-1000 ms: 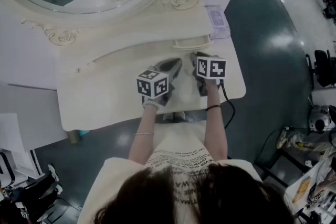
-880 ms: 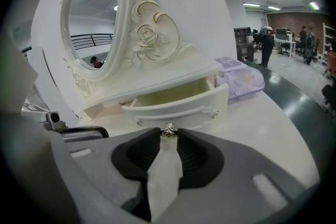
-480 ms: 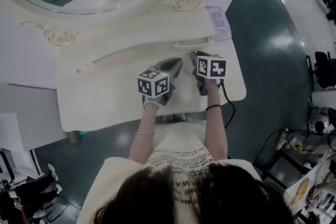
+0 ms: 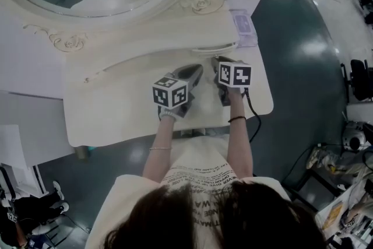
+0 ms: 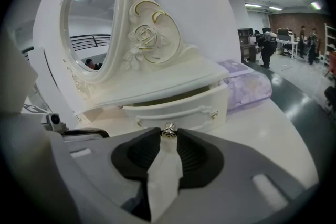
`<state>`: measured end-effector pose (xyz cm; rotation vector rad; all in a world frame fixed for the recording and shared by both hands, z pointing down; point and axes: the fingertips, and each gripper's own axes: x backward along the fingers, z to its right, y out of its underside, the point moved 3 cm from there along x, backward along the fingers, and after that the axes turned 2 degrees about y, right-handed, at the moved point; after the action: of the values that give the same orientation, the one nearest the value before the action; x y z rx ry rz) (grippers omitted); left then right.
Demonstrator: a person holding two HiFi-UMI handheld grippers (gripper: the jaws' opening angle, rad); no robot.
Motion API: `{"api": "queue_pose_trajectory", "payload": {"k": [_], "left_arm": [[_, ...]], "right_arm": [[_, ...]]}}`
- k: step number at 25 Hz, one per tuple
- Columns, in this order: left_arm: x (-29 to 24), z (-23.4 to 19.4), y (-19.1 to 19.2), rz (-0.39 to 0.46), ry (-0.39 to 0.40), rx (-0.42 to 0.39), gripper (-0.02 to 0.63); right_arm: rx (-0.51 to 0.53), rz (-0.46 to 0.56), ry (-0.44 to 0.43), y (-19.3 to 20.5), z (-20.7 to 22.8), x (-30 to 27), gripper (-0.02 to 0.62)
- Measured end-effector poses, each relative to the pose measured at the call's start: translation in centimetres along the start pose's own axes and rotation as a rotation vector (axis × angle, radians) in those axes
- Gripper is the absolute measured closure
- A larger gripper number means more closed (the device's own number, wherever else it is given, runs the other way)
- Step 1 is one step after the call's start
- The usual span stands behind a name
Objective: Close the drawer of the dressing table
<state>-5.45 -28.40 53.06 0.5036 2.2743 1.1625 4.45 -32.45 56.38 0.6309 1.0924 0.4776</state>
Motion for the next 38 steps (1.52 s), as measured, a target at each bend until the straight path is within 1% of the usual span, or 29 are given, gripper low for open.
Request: {"api": "queue_pose_trajectory", "payload": {"k": [19, 38], "left_arm": [[-0.7, -1.3, -0.8, 0.011, -0.033, 0.010, 0.605], [-1.1, -2.3, -1.2, 0.012, -0.044, 0.019, 0.604]], "right_arm": [[0.011, -0.001, -0.018, -1.7, 0.4, -1.4, 0.502], [0.013, -0.002, -0.034, -2.4, 0.5, -2.2, 0.501]]}}
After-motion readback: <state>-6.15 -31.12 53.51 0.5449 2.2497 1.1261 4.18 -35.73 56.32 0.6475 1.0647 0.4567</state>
